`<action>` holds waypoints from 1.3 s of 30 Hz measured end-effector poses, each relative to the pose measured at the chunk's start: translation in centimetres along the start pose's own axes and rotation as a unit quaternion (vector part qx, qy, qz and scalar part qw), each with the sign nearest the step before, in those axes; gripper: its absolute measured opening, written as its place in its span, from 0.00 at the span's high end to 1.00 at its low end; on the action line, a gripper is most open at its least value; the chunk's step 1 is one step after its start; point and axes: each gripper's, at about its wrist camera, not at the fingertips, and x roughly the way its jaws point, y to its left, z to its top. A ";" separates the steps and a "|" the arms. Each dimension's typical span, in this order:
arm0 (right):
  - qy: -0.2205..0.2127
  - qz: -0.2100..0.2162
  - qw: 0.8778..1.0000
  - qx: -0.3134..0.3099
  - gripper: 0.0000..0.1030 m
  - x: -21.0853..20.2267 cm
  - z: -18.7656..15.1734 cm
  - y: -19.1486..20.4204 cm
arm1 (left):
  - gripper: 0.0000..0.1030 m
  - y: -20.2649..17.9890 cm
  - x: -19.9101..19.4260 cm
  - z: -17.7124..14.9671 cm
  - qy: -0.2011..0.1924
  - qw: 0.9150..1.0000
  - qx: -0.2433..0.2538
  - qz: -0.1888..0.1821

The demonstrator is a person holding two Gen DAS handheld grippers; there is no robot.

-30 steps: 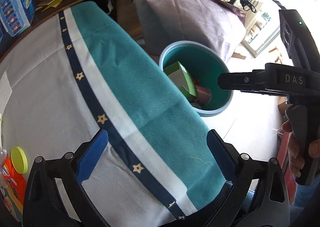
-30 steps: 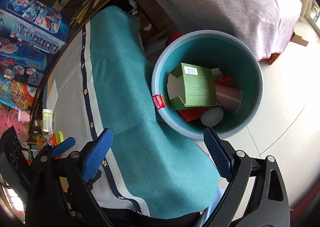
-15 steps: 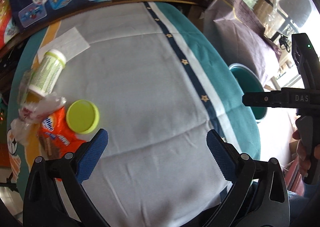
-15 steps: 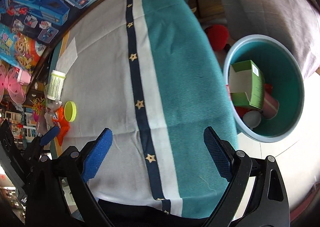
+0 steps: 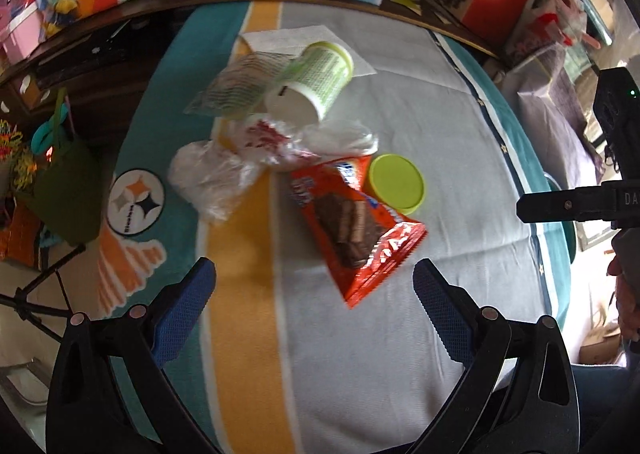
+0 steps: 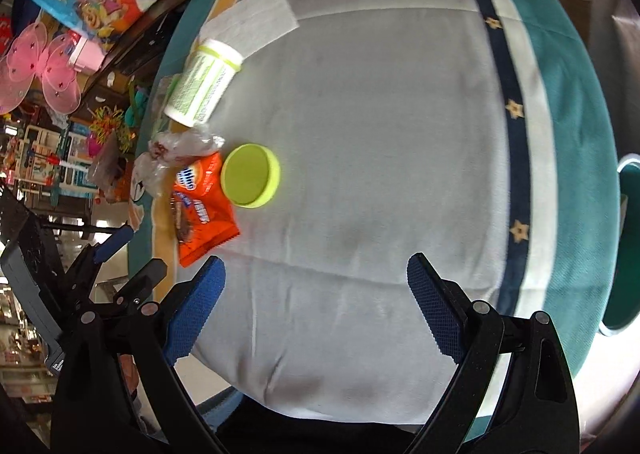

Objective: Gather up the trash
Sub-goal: 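Grasp the orange Ovaltine wrapper with the right tool while the left tool grasps the plastic bag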

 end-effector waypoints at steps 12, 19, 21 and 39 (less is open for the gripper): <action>0.018 0.006 0.996 -0.082 0.38 4.7 2.3 9.3 | 0.04 5.3 0.0 -1.5 0.006 1.000 -0.024 0.009; 0.036 -0.013 0.994 -0.104 0.42 7.6 3.5 11.6 | 0.04 7.3 -0.3 -1.5 0.004 0.999 -0.031 0.013; 0.041 -0.023 0.993 -0.108 0.42 8.2 3.4 11.8 | 0.04 7.7 -0.4 -1.4 0.000 0.999 -0.029 0.014; 0.035 0.022 0.998 -0.047 0.85 4.0 0.4 6.3 | 0.04 5.9 4.3 5.2 -0.007 0.996 0.086 0.022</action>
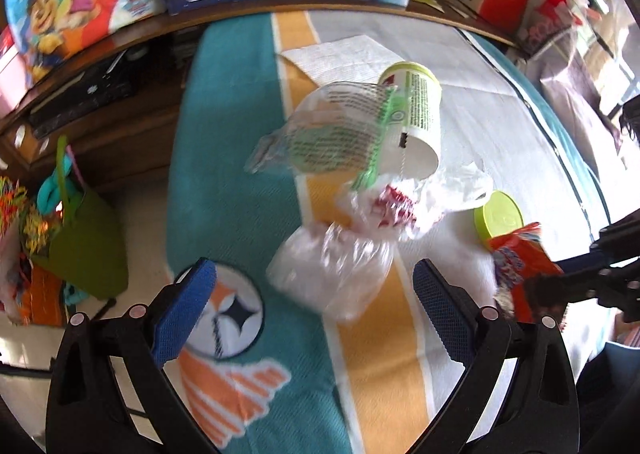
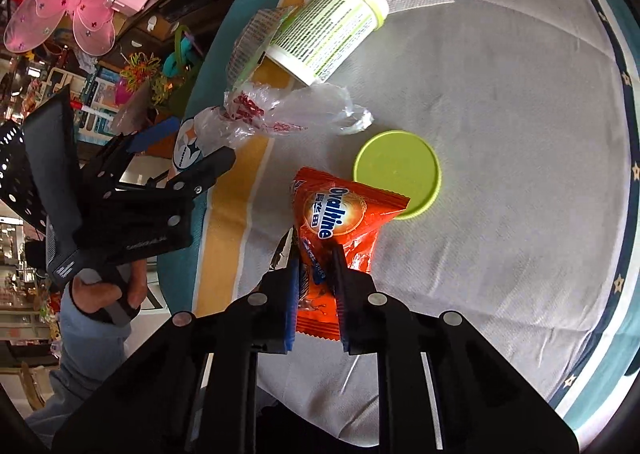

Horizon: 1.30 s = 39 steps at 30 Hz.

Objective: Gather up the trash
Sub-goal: 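Grasp the orange Ovaltine wrapper with the right tool while the left tool grasps the plastic bag, then carry wrapper and plastic bag over the teal bin and open both tools to drop them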

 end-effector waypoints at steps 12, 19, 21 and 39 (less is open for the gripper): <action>-0.027 0.002 0.997 0.071 0.85 -1.5 -0.7 -4.7 | 0.51 -4.2 1.9 -0.2 -0.008 0.998 0.050 -0.033; -0.045 0.010 0.995 0.091 0.85 -2.8 -1.8 -6.8 | 0.56 -6.3 0.3 -1.2 -0.012 0.998 0.031 -0.062; -0.052 0.012 0.994 0.098 0.85 -3.4 -2.1 -7.5 | 0.56 -6.7 -0.3 -1.2 -0.013 0.998 0.024 -0.065; -0.132 0.050 0.976 0.164 0.85 -10.2 -6.4 -15.6 | 0.56 -14.6 -3.9 1.1 -0.024 0.994 0.036 -0.096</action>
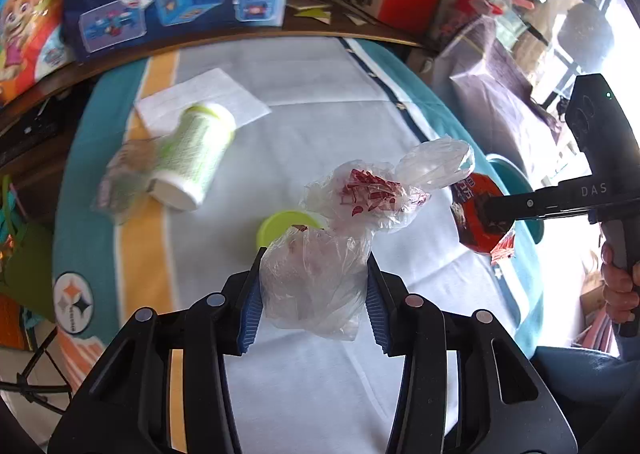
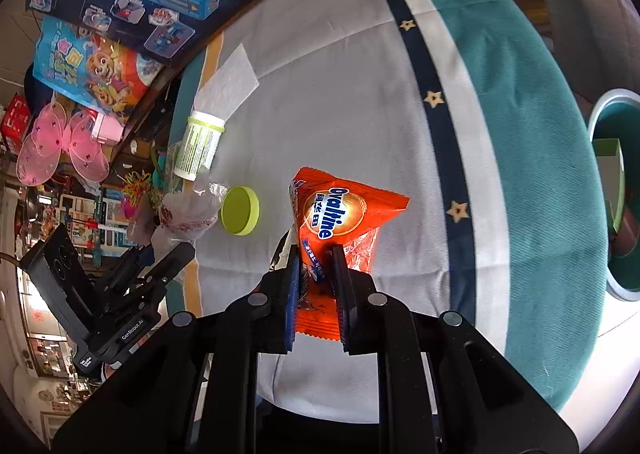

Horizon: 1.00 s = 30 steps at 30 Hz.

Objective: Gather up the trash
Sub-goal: 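Carry wrapper and plastic bag over the teal bin and open both tools to drop them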

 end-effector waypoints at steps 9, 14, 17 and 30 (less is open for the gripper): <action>-0.053 0.007 0.997 0.064 0.85 -5.8 -0.4 -8.1 | 0.56 -9.6 2.7 2.5 0.008 0.997 0.064 -0.042; -0.096 0.000 0.990 0.099 0.85 -10.0 -0.6 -13.1 | 0.56 -15.2 4.8 3.8 0.019 0.992 0.099 -0.070; -0.120 -0.008 0.985 0.123 0.84 -12.4 -1.1 -16.2 | 0.56 -18.3 5.9 4.7 0.024 0.989 0.124 -0.084; -0.156 -0.046 0.968 0.194 0.82 -16.6 -1.8 -27.4 | 0.56 -29.7 11.3 6.2 0.073 0.969 0.209 -0.113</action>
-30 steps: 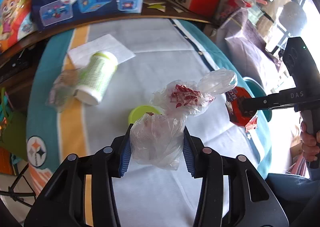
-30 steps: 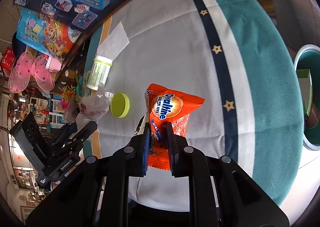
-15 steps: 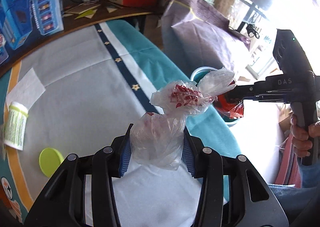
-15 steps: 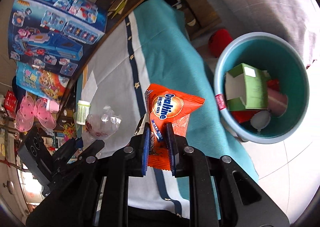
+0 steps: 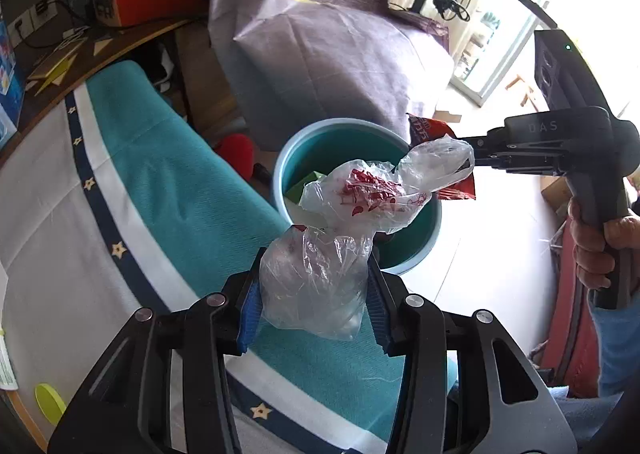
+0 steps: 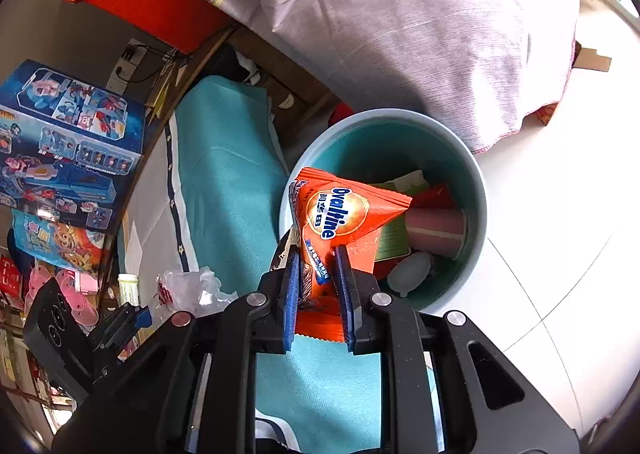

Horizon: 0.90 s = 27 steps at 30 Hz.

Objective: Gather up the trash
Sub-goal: 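Carry wrapper and plastic bag over the teal bin and open both tools to drop them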

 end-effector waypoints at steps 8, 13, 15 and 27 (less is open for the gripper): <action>0.019 0.000 1.000 0.010 0.42 1.9 1.4 -2.6 | 0.55 -2.2 3.9 1.3 0.040 0.999 0.013 -0.002; 0.025 0.000 1.000 0.015 0.33 2.2 1.6 -3.7 | 0.55 -2.7 5.6 1.9 0.057 0.998 0.012 -0.001; 0.022 -0.007 1.000 0.016 0.30 1.9 1.5 -4.1 | 0.55 -3.1 6.1 2.1 0.061 0.998 0.015 -0.003; 0.006 -0.028 0.999 0.046 0.26 -0.8 1.3 -7.7 | 0.53 -6.4 10.0 3.3 0.088 0.995 0.037 -0.024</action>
